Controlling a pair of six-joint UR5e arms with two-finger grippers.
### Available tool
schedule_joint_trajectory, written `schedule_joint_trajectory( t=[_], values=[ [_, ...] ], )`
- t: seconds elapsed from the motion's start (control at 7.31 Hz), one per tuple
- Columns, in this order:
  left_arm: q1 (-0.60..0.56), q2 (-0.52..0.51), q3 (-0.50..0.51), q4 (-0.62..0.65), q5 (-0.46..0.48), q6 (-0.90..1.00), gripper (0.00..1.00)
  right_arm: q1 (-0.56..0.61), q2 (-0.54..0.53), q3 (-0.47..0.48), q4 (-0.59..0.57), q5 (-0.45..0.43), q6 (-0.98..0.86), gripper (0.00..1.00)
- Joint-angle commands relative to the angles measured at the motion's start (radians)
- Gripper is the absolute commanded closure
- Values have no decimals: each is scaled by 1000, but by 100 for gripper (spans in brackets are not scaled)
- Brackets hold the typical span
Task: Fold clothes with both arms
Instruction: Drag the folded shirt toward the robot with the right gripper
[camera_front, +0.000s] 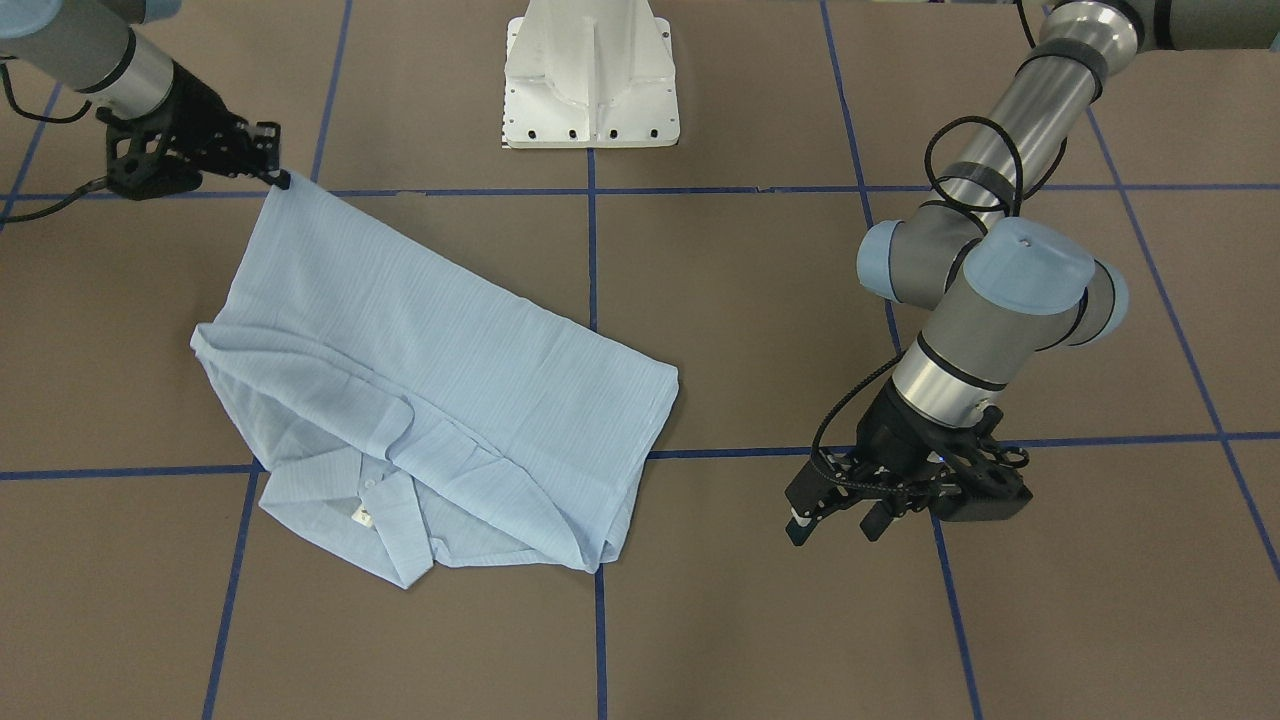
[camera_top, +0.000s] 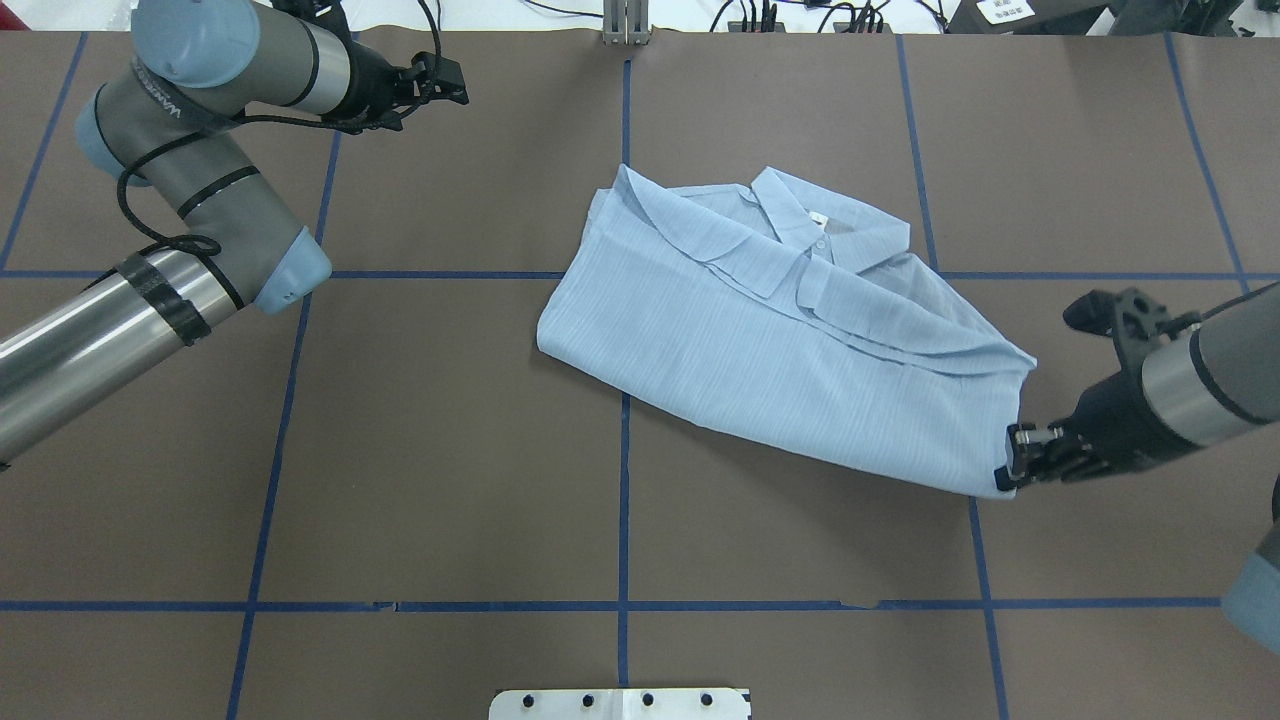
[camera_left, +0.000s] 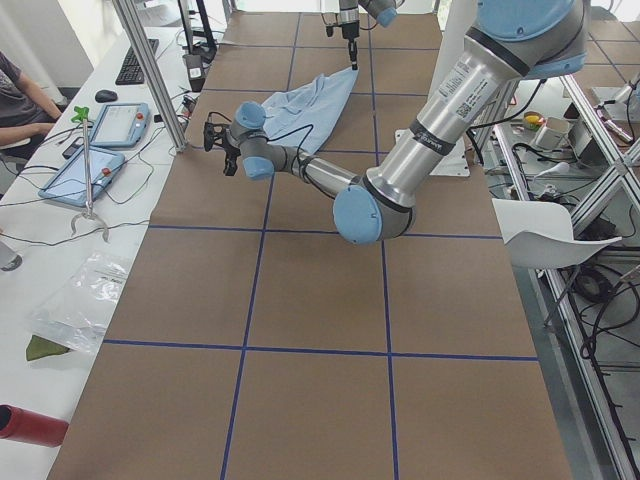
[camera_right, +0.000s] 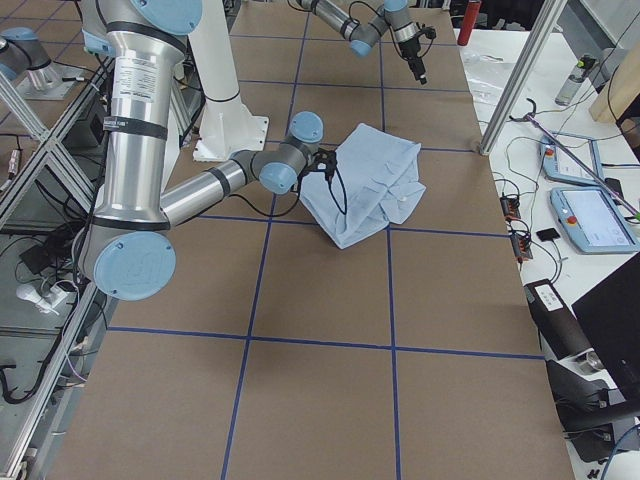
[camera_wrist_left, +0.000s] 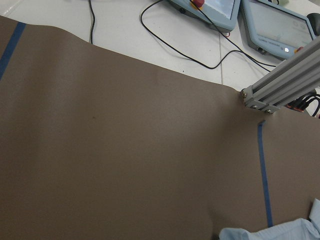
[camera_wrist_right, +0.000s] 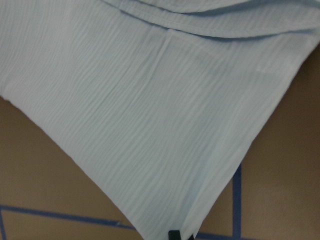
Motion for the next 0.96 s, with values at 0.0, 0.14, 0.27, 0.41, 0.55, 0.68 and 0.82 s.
schedule_joint_trajectory(
  t=[0.0, 0.14, 0.27, 0.41, 0.55, 0.68, 0.82],
  values=[
    [0, 19, -22, -2, 0, 2, 0, -282, -13, 83, 0, 17, 11, 100],
    [0, 21, -25, -3, 0, 5, 0, -362, -15, 102, 0, 17, 26, 100],
    [0, 22, -25, -3, -1, 6, 0, -395, -10, 105, 2, 17, 72, 100],
    [0, 24, -28, -6, -1, 6, 0, -387, -9, 104, 2, 17, 92, 1],
    [0, 22, -39, -6, -3, 6, 0, -321, -6, 99, 2, 17, 93, 0],
    [6, 36, -71, -6, -5, 5, 0, -258, 13, 93, 2, 7, 91, 0],
    [17, 54, -140, 1, -6, 5, 0, -175, 96, 84, 2, -22, 90, 0]
  ],
)
